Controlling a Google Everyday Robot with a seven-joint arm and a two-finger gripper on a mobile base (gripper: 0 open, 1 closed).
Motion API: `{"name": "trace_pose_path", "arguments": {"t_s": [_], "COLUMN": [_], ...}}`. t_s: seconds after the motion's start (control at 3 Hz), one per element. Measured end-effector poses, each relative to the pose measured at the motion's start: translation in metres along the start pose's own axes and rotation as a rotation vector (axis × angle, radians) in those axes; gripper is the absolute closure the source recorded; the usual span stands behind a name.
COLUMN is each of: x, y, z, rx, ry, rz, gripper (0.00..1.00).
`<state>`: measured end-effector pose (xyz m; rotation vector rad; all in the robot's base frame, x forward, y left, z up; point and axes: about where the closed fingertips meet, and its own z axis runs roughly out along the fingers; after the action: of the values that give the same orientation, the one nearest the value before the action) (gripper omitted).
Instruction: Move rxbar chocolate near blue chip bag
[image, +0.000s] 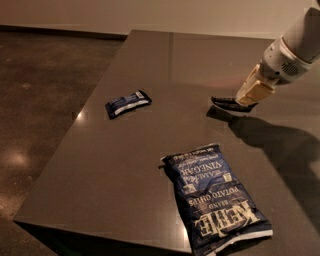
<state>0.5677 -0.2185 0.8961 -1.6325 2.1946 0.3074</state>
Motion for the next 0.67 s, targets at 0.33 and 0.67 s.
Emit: {"name": "trace_pose_path", "arguments": {"t_s": [0.33,0.67], "x": [-0.010,-0.016], "y": [0.058,0.086], "z": [-0.014,-0.020], "rx": [-0.052,-0.081], "ry": [-0.019,-0.028], "rz": [-0.061,-0.093], "gripper": [1.00,1.00]}}
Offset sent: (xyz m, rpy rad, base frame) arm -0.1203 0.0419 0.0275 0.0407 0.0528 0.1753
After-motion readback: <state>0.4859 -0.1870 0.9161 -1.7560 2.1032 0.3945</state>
